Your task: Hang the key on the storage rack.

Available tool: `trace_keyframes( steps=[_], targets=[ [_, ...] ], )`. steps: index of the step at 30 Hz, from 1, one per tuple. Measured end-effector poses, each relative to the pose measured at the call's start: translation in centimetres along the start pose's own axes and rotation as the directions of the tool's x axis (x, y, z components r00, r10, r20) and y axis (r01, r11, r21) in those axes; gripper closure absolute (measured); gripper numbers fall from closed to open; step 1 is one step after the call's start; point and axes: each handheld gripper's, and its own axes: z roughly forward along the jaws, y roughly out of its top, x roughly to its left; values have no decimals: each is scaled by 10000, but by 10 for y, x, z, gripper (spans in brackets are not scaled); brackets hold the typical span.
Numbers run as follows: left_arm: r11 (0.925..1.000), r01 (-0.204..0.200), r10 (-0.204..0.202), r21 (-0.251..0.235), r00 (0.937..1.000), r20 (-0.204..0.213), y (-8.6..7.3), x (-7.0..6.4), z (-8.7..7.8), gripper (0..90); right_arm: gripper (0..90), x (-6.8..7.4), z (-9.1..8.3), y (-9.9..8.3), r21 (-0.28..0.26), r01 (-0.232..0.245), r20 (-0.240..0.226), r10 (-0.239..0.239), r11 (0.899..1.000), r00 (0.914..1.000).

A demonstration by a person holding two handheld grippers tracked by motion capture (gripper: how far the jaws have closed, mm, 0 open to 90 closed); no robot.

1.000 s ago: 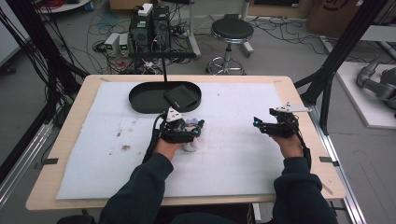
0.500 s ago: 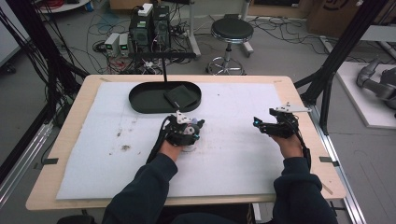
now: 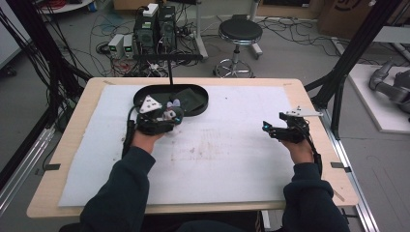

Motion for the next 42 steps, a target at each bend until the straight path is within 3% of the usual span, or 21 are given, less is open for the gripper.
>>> trace_keyframes(
  steps=[4, 12, 17, 23, 29, 36, 42],
  targets=[
    [9991, 106, -117, -404, 9996, -247, 6, 20, -15, 413, 208, -1, 1, 0, 4, -116, 8, 116, 9999, 9999],
    [9955, 32, -63, -949, 9994, -332, 29, 63, -35, 413, 208, 0, 1, 0, -39, -145, -33, 145, 9999, 9999],
    [9898, 619, -613, -1286, 9981, 90, 43, 91, -43, 412, 208, 0, 2, 1, -121, -54, -56, 53, 9999, 10000],
    [9904, 622, -659, -1234, 9975, -262, 61, 116, -46, 412, 209, -2, 5, 0, -122, -164, -143, 162, 9998, 9998],
    [9870, 708, -808, -1445, 9946, -647, 80, 132, -41, 412, 209, -4, 6, 0, -151, -193, -205, 190, 9997, 9996],
    [9820, 930, -1092, -1646, 9897, -925, 92, 143, -29, 411, 209, -7, 5, -1, -175, -349, -244, 344, 9992, 9991],
    [9831, 1164, -1373, -1416, 9793, -1487, 94, 152, -17, 411, 209, -8, 6, -1, -130, -361, -264, 357, 9993, 9990]
  ],
)
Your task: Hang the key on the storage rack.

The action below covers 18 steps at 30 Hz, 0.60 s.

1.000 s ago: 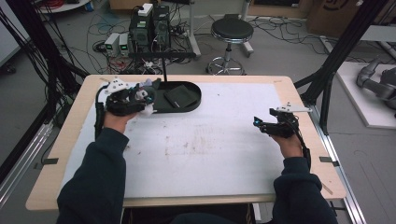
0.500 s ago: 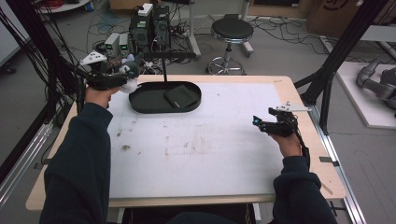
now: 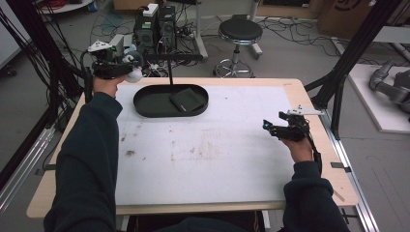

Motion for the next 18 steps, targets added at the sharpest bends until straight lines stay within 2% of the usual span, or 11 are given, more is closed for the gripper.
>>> trace_keyframes(
  steps=[3, 6, 11, 14, 16, 17, 18],
  targets=[
    [10000, 12, -13, -34, 9998, -186, -2, 2, 1, 411, 209, 1, 0, 0, 19, 30, -52, -30, 10000, 10000],
    [9998, 139, -147, -137, 9980, -617, -5, 4, 1, 409, 209, 2, 0, 0, 15, 35, -49, -35, 10000, 10000],
    [9991, 423, -416, 33, 9927, -1136, -21, 7, 0, 397, 209, 4, 0, 0, 23, 126, -81, -126, 9999, 9999],
    [9975, 554, -475, 433, 9851, -1652, -35, 11, -1, 394, 209, 5, 0, 1, 35, 143, -94, -143, 9999, 9999],
    [9966, 612, -510, 551, 9839, -1711, -42, 12, 0, 391, 210, 5, 0, 1, 47, 184, -91, -184, 9998, 9998],
    [9962, 537, -408, 683, 9832, -1778, -44, 10, 2, 389, 210, 6, 0, 1, 72, 168, -100, -167, 9998, 9998],
    [9955, 305, -127, 901, 9813, -1922, -45, 7, 6, 373, 210, 6, 0, 1, 82, 210, -122, -209, 9997, 9997]
  ],
)
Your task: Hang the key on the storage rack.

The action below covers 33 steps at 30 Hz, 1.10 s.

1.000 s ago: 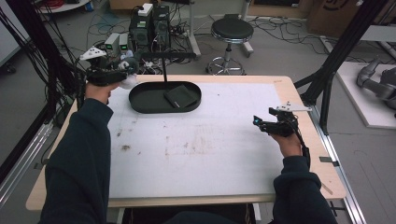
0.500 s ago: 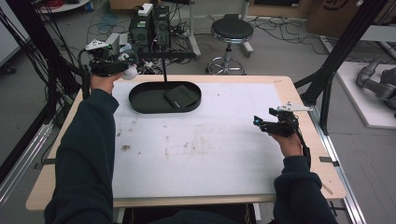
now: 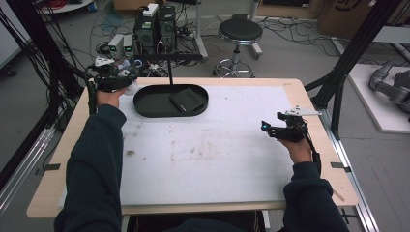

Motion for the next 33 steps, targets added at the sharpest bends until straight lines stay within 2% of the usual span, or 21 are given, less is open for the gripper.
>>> trace_keyframes(
  steps=[3, 5, 7, 9, 11, 15, 16, 19, 24, 27, 29, 31, 33],
  targets=[
    [9989, -340, 349, 332, 9990, -282, -2, -6, 6, 357, 211, 1, 0, 0, 32, 11, 0, -11, 10000, 10000],
    [9971, -483, 506, 580, 9980, -379, -5, -9, 9, 332, 212, 1, 0, 0, 34, 59, -5, -58, 10000, 10000],
    [9962, -613, 637, 622, 9973, -372, -10, -11, 8, 316, 212, 1, 0, 0, 29, 79, -13, -79, 10000, 10000],
    [9969, -581, 598, 525, 9978, -298, -15, -12, 6, 292, 211, 2, 1, 0, 47, 98, -2, -98, 9999, 10000],
    [9986, -380, 380, 374, 9993, -9, -20, -10, 1, 262, 211, 2, 1, 0, 73, 87, -37, -86, 9999, 10000],
    [9997, -223, 222, 68, 9997, 50, -28, -6, -14, 246, 211, 5, 2, 1, 56, 183, -31, -183, 9998, 9998],
    [9996, -232, 233, 152, 9997, -67, -27, -4, -17, 249, 212, 5, 2, 1, 84, 224, -35, -223, 9997, 9997],
    [9998, -179, 179, -77, 9998, -91, -25, -1, -23, 281, 211, 8, 2, 1, 168, 305, -22, -305, 9994, 9995],
    [9996, -96, 103, -275, 9996, 258, -27, -3, -32, 265, 211, 7, 2, 1, 137, 277, -29, -277, 9995, 9996],
    [9989, -120, 138, -462, 9991, 394, -36, -7, -43, 253, 211, 6, 2, 1, 135, 292, -31, -292, 9995, 9996],
    [9973, -112, 152, -723, 9984, 546, -42, -11, -53, 213, 211, 6, 3, 1, 106, 278, -35, -277, 9996, 9996],
    [9933, -208, 305, -1133, 9959, 846, -46, -16, -63, 189, 211, 6, 4, 1, 87, 294, -60, -294, 9995, 9996],
    [9900, -436, 587, -1344, 9921, 1108, -50, -22, -71, 187, 210, 7, 5, 1, 113, 377, -125, -376, 9992, 9992]
  ],
)
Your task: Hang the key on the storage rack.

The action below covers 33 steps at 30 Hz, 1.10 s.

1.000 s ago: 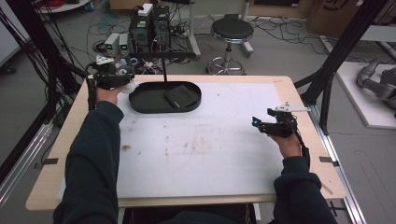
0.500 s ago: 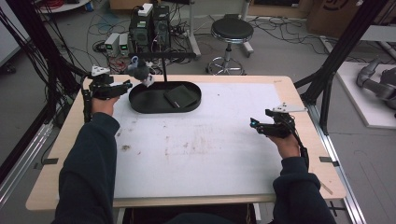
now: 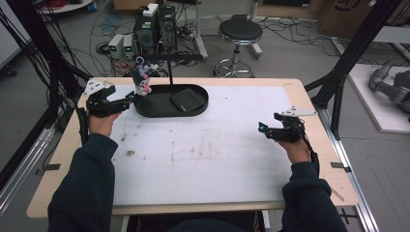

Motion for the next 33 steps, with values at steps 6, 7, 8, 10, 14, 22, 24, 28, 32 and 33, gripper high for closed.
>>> trace_keyframes(
  steps=[6, 7, 8, 10, 14, 22, 24, 28, 32, 33],
  targets=[
    [9990, -40, 64, -441, 9985, 544, -12, -13, -15, 187, 209, 4, -1, 1, 36, 207, 100, -207, 9998, 9997],
    [9988, -19, 45, -481, 9984, 556, -14, -14, -16, 187, 210, 5, -2, 1, 59, 263, 134, -263, 9996, 9996],
    [9988, -32, 58, -482, 9985, 548, -16, -16, -18, 187, 210, 5, -2, 1, 59, 263, 134, -263, 9996, 9996],
    [9985, -17, 45, -546, 9986, 521, -18, -18, -20, 187, 209, 6, -3, 1, 36, 301, 155, -302, 9995, 9994],
    [9984, 71, -45, -559, 9989, 457, -22, -17, -22, 188, 210, 7, -3, 1, 19, 351, 166, -352, 9994, 9992],
    [9989, 54, -34, -473, 9991, 432, -25, -19, -24, 188, 210, 5, -3, 1, 31, 281, 179, -281, 9996, 9994],
    [9990, -33, 54, -454, 9990, 443, -25, -21, -24, 188, 210, 5, -3, 0, 58, 256, 122, -257, 9997, 9996],
    [9987, -122, 145, -485, 9987, 484, -25, -24, -23, 188, 210, 5, -4, -1, 22, 276, 80, -276, 9996, 9996],
    [9987, -153, 177, -495, 9986, 493, -24, -25, -23, 189, 210, 3, -6, -1, -67, 283, 128, -283, 9996, 9995],
    [9986, -133, 158, -514, 9987, 484, -24, -25, -23, 189, 210, 3, -6, -1, -53, 285, 142, -284, 9996, 9995]
  ],
)
